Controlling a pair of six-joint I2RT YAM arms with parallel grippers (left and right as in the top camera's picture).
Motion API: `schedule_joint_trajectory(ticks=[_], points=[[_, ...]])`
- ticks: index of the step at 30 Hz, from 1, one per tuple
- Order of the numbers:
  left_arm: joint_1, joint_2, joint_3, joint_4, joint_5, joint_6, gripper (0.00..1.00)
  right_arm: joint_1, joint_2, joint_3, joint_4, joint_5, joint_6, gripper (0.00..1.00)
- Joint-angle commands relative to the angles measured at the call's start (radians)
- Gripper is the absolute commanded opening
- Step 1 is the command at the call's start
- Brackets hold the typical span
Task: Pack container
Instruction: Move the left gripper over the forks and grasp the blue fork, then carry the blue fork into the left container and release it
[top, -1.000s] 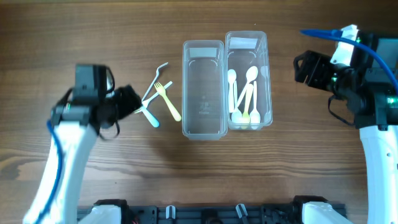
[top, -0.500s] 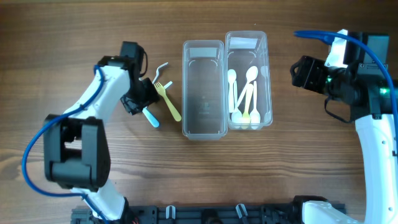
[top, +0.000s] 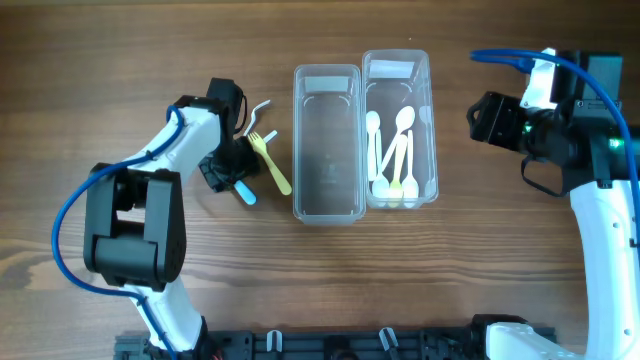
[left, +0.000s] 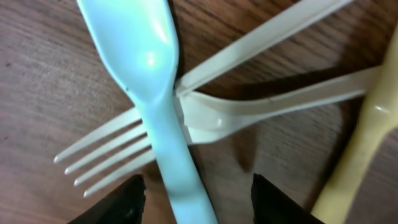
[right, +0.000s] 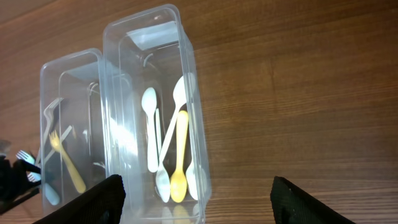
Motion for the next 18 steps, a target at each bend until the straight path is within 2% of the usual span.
schedule_joint_trajectory(ticks=[1, 5, 8, 9, 18], points=[[0.0, 0.009, -0.055, 0.033, -0.018, -0.018, 0.51, -0.002, 0.01, -0.01, 0.001, -0.009, -0.013, 0.75], [0.0, 0.009, -0.073, 0.047, -0.018, -0.015, 0.36, -0.002, 0.01, -0.01, 0.0, -0.009, -0.013, 0.75], [0.0, 0.009, -0.074, 0.032, -0.018, -0.016, 0.07, -0.002, 0.01, -0.01, 0.0, -0.009, -0.013, 0.75], [0.0, 0.009, -0.074, 0.024, -0.018, -0.015, 0.04, -0.002, 0.01, -0.01, 0.0, -0.009, -0.013, 0.75], [0.0, -0.087, -0.05, -0.081, -0.027, 0.041, 0.04, -0.002, 0.01, -0.01, -0.002, -0.01, -0.013, 0.75]])
